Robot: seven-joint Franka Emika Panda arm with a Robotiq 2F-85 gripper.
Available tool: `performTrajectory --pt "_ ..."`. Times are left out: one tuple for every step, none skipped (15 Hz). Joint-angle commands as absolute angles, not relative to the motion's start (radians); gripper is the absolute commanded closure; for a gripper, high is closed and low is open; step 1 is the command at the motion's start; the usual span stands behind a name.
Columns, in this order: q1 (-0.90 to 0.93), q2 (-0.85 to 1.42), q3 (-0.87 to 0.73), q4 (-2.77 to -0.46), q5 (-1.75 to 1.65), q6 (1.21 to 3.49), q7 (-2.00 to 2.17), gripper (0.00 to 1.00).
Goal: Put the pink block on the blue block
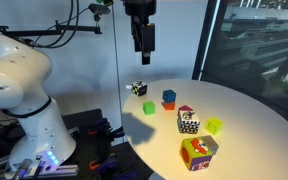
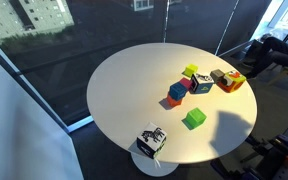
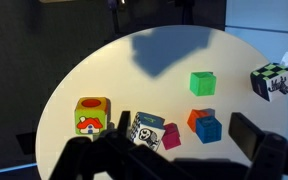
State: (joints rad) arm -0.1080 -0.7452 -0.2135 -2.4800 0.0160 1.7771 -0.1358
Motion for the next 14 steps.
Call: performTrajectory --pt "-0.105 -0.666 -0.183 -2.402 0.038 1.756 -0.098 0.0" --pt "-0.104 -0.647 -0.174 -2.389 0.038 1.758 -0.086 0.0" --pt "-0.103 -0.627 -0.163 -2.376 0.038 1.76 -0.074 0.0" --pt "-0.102 -0.609 -0.153 -2.362 0.036 1.761 -0.06 0.0" --pt "-0.102 -0.591 -0.143 -2.351 0.035 1.763 -0.048 0.0" --pt "-0.101 -0.571 -0.132 -2.337 0.034 1.767 -0.032 0.0" --pt "-0.1 -0.55 -0.122 -2.322 0.034 1.768 -0.02 0.0" --pt "-0.098 -0.53 -0.112 -2.309 0.035 1.772 -0.007 0.0" --pt "-0.097 -0.51 -0.105 -2.296 0.039 1.777 0.007 0.0" --pt "-0.096 -0.486 -0.097 -2.28 0.041 1.777 0.019 0.0" --pt "-0.095 -0.464 -0.089 -2.267 0.041 1.782 0.03 0.0" --pt "-0.093 -0.443 -0.083 -2.252 0.04 1.782 0.041 0.0" --pt "-0.091 -0.418 -0.077 -2.237 0.038 1.787 0.05 0.0" --pt "-0.09 -0.395 -0.072 -2.223 0.036 1.788 0.058 0.0"
